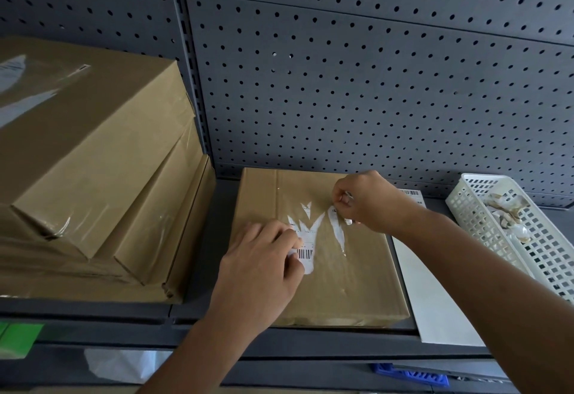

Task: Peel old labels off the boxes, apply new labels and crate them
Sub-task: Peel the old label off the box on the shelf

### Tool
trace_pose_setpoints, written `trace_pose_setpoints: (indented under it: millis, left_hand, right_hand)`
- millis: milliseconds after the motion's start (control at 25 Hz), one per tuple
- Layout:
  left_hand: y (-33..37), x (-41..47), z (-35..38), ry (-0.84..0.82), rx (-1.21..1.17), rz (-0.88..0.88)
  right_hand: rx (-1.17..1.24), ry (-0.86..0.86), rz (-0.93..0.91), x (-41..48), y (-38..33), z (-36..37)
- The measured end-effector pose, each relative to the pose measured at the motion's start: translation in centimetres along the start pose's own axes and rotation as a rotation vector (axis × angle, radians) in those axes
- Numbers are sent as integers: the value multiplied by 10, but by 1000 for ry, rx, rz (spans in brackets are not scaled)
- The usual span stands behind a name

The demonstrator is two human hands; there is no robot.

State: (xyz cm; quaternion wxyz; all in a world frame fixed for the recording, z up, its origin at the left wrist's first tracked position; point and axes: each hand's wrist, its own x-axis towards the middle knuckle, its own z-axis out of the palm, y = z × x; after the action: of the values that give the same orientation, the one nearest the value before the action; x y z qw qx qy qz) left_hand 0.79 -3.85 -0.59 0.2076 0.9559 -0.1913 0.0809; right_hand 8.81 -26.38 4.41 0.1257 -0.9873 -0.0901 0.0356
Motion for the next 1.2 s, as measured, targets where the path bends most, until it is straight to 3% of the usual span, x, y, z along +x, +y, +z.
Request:
trace_pose_setpoints:
  millis: [360, 480, 880, 1200]
  left_hand:
    - [-1, 0, 1, 8, 21, 1]
    - [0, 1, 0, 8, 20, 1]
    - [0, -1, -2, 1, 13, -20]
    - [2, 0, -3, -5, 17, -21]
  right_hand:
    - [-232, -187, -65, 17, -15, -3]
    - [-180, -200, -45, 18, -12, -3]
    - [151, 9, -73, -3, 4, 3]
    - [57, 69, -131, -5, 0, 9]
